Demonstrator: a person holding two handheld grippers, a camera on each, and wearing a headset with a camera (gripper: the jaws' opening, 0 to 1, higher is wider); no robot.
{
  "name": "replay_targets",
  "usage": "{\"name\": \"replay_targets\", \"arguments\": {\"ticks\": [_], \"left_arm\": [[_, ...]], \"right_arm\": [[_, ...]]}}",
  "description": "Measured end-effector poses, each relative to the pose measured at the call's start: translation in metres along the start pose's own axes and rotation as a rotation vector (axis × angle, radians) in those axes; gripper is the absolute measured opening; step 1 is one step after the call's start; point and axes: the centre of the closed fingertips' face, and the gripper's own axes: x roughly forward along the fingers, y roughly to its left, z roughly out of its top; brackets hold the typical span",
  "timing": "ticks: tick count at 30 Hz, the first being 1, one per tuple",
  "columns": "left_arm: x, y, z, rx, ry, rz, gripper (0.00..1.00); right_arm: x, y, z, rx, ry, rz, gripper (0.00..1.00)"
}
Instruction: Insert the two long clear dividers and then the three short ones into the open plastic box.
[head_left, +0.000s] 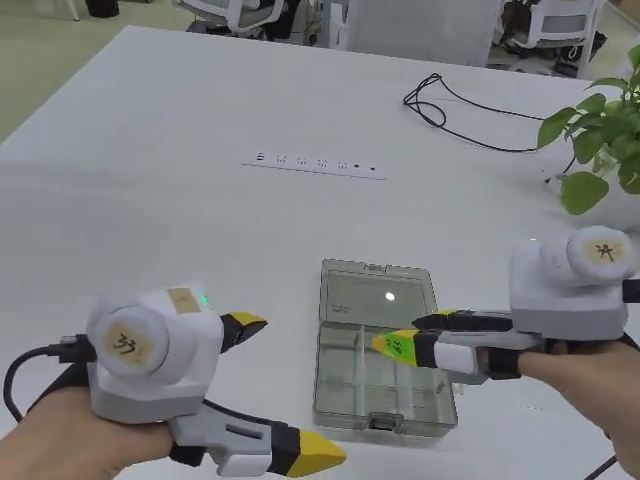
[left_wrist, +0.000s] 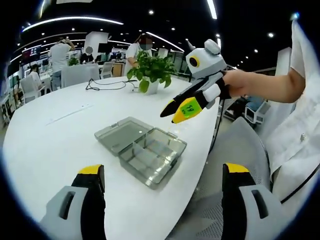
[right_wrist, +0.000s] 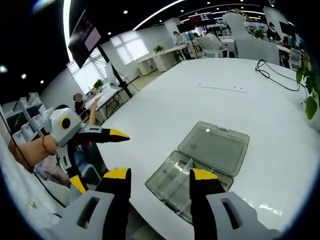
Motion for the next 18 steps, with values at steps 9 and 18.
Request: {"name": "replay_targets", "arguments": {"ticks": [9,18], "left_arm": [[-0.006,0.001,0.000,0.005,-0.004,0.028,1.00],[-0.005,0.000,0.000,0.007,-0.002,0.017,1.00]], "right_arm": [[-0.028,-0.008,-0.012,-0.138,0.046,0.024,0.54],[-0.043,-0.018,-0.028,-0.300,0.113,0.030,0.68]]}}
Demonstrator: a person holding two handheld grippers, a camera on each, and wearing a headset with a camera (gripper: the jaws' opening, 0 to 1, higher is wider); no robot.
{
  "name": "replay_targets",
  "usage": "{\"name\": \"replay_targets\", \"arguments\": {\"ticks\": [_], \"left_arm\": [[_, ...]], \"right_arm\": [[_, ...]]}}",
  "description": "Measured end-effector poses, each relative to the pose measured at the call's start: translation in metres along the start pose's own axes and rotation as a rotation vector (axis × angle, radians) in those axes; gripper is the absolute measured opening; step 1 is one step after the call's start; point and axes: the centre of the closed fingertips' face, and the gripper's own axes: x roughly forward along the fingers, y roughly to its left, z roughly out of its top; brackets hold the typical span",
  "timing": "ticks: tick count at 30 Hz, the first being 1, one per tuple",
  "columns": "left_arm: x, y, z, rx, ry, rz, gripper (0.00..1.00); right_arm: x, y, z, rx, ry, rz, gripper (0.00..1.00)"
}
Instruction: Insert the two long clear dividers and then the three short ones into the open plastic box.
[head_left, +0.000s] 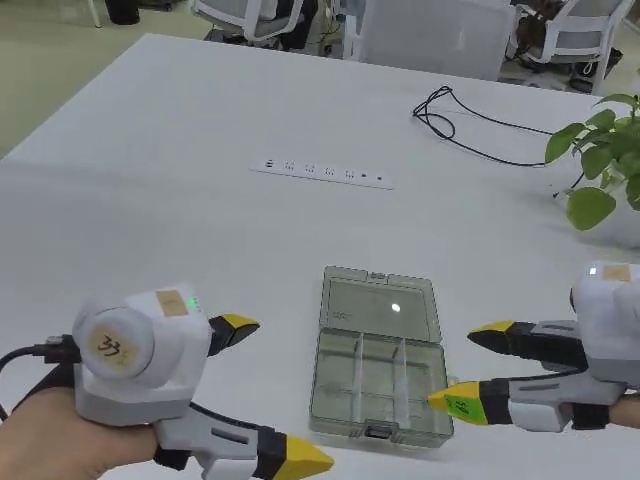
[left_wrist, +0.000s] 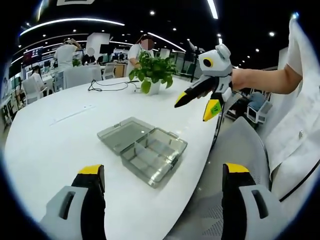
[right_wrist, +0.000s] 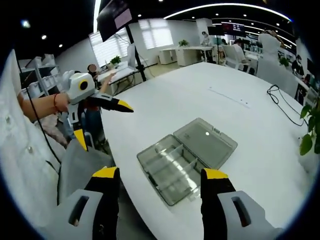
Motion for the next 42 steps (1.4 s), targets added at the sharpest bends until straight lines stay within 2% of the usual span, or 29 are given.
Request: {"name": "replay_targets", "arguments": {"ticks": [6,8,11,14,19,20,28,29,35,37,42], "left_arm": [[0.003,0.003,0.001,-0.004,-0.010,-0.011,1.00],[0.004,0.005,-0.001,-0.002,-0.002,-0.015,1.00],[0.004,0.005,-0.003,-0.001,0.000,-0.024,1.00],[0.005,0.006,-0.004,-0.006,-0.002,-0.031,1.00],[0.007,0.007,-0.008,-0.006,0.009,-0.041,1.00],[0.008,0.007,-0.008,-0.009,0.009,-0.043,1.00],[0.012,0.011,-0.008,-0.022,0.006,-0.052,1.00],[0.013,0.011,-0.007,-0.026,0.004,-0.053,1.00],[0.016,0.012,-0.007,-0.035,0.000,-0.057,1.00],[0.016,0.012,-0.008,-0.037,0.002,-0.058,1.00],[0.017,0.013,-0.010,-0.046,0.004,-0.059,1.00]], "right_arm": [[-0.002,0.000,-0.015,-0.102,0.061,0.038,0.74],[-0.002,-0.002,-0.024,-0.128,0.100,0.055,0.77],[-0.002,-0.003,-0.034,-0.179,0.140,0.084,0.77],[0.000,-0.006,-0.042,-0.199,0.171,0.105,0.77],[0.002,-0.019,-0.057,-0.254,0.229,0.122,0.76],[0.002,-0.025,-0.063,-0.273,0.256,0.120,0.76],[0.007,-0.057,-0.094,-0.352,0.374,0.111,0.72],[0.007,-0.063,-0.099,-0.381,0.400,0.103,0.72],[0.017,-0.077,-0.118,-0.456,0.460,0.126,0.67],[0.019,-0.085,-0.124,-0.507,0.498,0.119,0.66],[0.030,-0.094,-0.132,-0.540,0.529,0.138,0.60]]}}
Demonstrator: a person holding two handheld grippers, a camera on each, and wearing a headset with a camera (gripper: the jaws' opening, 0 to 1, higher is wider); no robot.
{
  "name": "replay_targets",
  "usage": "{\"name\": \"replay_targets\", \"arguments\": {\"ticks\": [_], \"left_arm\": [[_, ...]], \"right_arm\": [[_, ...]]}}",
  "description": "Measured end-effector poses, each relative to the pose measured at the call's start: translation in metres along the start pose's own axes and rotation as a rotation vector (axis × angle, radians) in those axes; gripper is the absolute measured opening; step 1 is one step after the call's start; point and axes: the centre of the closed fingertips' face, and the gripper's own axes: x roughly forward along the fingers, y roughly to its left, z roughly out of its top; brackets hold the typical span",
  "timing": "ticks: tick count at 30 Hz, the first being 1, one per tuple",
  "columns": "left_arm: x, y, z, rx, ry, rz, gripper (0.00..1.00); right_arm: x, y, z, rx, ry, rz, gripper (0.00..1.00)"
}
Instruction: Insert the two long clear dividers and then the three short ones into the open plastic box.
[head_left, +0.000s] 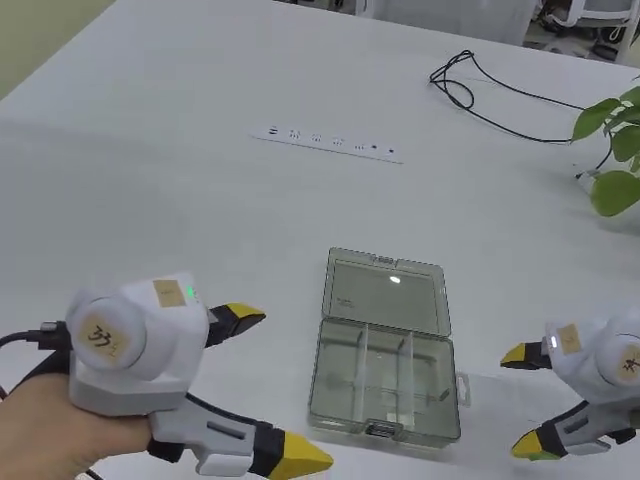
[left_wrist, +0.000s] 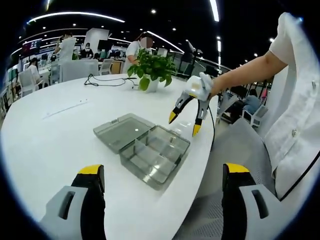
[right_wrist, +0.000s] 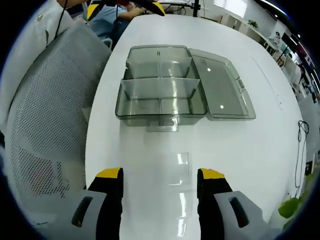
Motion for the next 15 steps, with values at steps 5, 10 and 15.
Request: {"name": "replay_targets", "arguments": {"ticks": [5,10,15], "left_arm": [[0.001,0.001,-0.001,-0.010,-0.003,0.001,1.00],[0.002,0.001,-0.002,-0.019,-0.005,0.003,1.00],[0.002,0.002,-0.002,-0.023,-0.008,0.004,1.00]], "right_arm": [[0.008,-0.006,-0.006,-0.022,0.034,0.007,0.56],[0.012,-0.007,-0.007,-0.050,0.052,0.019,0.50],[0.015,-0.010,-0.006,-0.057,0.057,0.019,0.48]]}}
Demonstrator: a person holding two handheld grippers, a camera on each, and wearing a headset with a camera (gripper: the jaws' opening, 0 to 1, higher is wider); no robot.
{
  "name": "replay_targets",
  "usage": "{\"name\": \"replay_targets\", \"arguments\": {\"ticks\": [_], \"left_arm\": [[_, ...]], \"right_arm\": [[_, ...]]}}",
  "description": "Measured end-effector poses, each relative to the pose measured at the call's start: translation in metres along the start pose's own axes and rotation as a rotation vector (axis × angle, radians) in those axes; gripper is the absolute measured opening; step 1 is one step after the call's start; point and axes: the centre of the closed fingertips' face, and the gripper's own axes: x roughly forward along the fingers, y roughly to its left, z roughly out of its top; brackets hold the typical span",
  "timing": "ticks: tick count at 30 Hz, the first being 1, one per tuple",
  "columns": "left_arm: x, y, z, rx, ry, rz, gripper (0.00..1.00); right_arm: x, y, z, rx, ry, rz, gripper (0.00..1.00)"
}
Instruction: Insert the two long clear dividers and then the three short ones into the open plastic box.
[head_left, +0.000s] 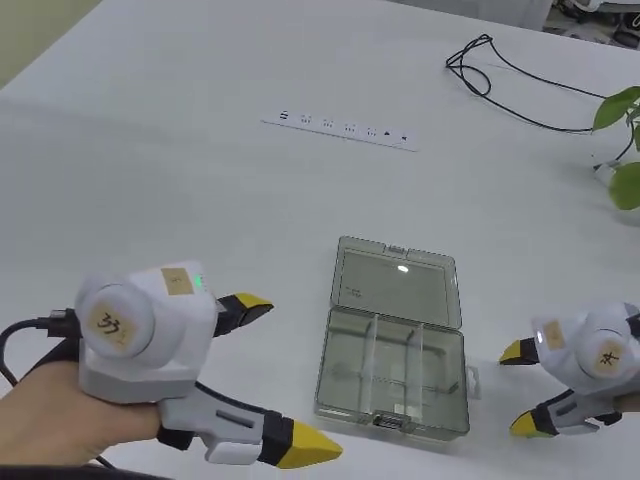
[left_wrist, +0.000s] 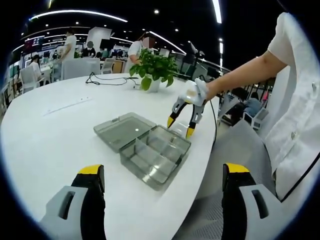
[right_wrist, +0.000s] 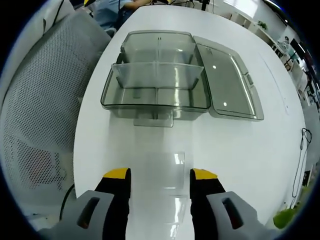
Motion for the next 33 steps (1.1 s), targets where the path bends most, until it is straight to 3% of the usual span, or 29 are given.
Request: {"name": "replay_targets", "arguments": {"ticks": [16,28,33], "left_arm": [[0.002,0.003,0.000,-0.002,-0.002,-0.002,1.00],[0.002,0.002,0.001,-0.002,-0.003,-0.005,1.00],[0.001,0.002,0.002,0.003,-0.004,-0.005,0.99]], "right_arm": [[0.001,-0.004,-0.004,0.000,0.016,-0.012,0.33],[0.000,-0.004,-0.005,0.035,0.010,-0.029,0.32],[-0.009,-0.004,0.000,0.052,-0.014,-0.058,0.32]]}}
